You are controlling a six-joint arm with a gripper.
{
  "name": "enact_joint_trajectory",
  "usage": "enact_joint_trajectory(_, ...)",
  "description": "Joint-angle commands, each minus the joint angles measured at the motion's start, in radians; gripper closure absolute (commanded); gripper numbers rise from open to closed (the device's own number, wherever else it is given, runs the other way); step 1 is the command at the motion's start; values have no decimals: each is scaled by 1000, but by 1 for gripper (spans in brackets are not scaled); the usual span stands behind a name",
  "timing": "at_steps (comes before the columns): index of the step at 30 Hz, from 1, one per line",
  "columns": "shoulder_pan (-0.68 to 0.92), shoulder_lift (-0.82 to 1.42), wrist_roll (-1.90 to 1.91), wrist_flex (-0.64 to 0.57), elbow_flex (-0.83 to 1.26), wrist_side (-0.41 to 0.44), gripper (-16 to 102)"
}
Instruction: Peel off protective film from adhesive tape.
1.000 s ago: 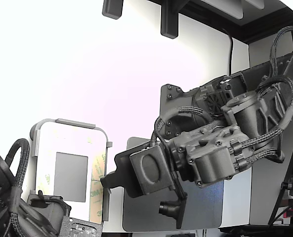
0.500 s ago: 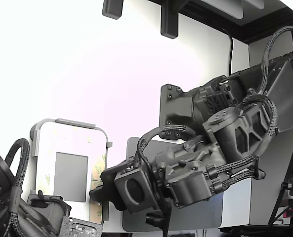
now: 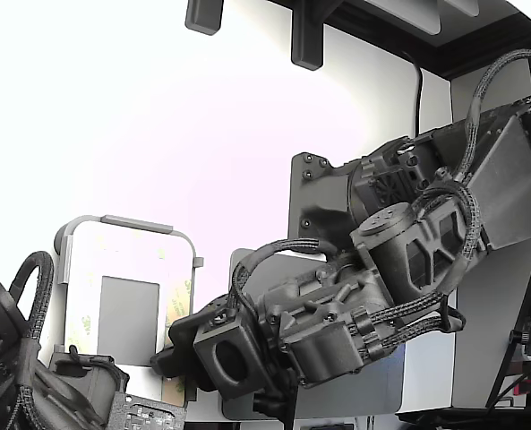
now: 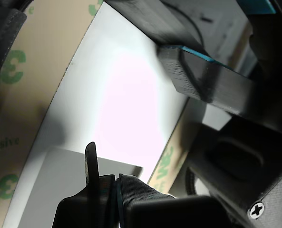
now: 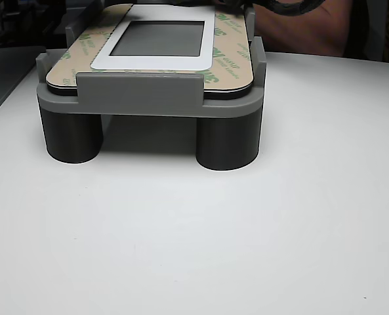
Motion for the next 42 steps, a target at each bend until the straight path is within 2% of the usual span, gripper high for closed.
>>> enact_joint_trajectory(1, -5, 5, -8, -9, -38, -2, 95)
enact_joint_trajectory(16, 3, -80, -37, -2, -97, -2, 95)
enact_joint_trajectory(42, 26, -86, -69, -67, -52, 23, 95)
